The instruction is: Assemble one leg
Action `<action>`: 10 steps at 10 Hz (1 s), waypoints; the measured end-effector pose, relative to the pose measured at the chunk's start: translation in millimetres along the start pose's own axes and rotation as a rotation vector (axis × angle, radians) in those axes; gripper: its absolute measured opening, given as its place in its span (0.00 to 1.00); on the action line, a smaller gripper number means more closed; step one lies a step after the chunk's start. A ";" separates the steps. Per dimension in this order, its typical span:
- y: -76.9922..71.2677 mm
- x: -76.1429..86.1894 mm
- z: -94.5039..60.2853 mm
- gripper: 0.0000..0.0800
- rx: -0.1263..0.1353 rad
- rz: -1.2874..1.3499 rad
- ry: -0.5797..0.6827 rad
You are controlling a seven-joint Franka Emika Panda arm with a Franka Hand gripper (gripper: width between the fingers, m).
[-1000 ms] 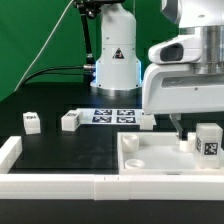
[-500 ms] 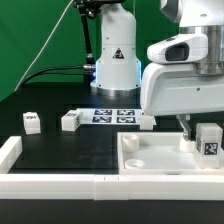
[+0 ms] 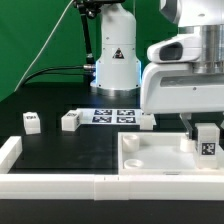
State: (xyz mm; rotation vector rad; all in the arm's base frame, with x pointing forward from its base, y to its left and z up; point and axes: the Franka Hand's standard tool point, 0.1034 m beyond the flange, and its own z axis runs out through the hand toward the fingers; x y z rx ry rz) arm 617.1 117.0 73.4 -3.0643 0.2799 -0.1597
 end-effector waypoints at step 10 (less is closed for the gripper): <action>35.7 -0.7 0.4 0.62 -0.065 0.685 0.040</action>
Offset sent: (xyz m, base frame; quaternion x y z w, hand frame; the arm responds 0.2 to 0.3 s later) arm -0.0056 0.0030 0.0006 0.0006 0.0012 0.3561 0.9345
